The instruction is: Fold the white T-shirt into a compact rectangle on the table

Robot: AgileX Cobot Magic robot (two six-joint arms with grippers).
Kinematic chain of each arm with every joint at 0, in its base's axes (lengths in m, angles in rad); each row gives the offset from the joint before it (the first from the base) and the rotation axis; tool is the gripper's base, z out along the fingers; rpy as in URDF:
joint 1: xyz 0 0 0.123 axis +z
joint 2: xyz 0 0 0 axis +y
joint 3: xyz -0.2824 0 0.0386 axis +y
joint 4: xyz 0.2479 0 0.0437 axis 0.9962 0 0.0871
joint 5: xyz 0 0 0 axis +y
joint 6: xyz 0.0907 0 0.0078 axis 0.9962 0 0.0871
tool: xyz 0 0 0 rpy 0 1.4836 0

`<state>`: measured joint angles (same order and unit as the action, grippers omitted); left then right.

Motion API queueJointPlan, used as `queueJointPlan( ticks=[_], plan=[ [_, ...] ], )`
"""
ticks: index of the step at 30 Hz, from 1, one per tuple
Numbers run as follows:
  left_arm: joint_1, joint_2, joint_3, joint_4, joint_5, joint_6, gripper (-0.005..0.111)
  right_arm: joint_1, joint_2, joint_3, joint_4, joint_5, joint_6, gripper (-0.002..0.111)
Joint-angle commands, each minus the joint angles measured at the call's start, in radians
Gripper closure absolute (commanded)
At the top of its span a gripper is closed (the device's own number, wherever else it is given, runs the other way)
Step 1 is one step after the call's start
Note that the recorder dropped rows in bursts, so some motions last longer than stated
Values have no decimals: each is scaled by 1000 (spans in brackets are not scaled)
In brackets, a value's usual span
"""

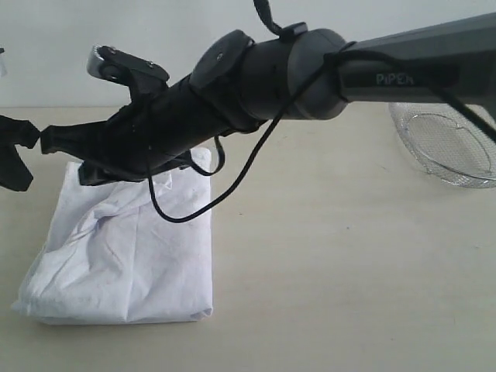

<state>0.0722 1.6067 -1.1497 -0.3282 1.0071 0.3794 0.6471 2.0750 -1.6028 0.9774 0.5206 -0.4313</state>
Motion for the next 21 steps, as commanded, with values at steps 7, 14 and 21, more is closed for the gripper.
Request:
queueJointPlan(
  ticks=[7, 14, 21],
  plan=[
    [-1, 24, -1, -349, 32, 255, 102, -49, -148, 207, -523, -47, 448, 108],
    [-40, 121, -1, -553, -27, 591, 102, -170, -322, 480, -523, -120, 400, 108],
    [-126, 204, -1, -553, -188, 693, 76, -338, -511, 660, -523, -122, 328, 108]
  ],
)
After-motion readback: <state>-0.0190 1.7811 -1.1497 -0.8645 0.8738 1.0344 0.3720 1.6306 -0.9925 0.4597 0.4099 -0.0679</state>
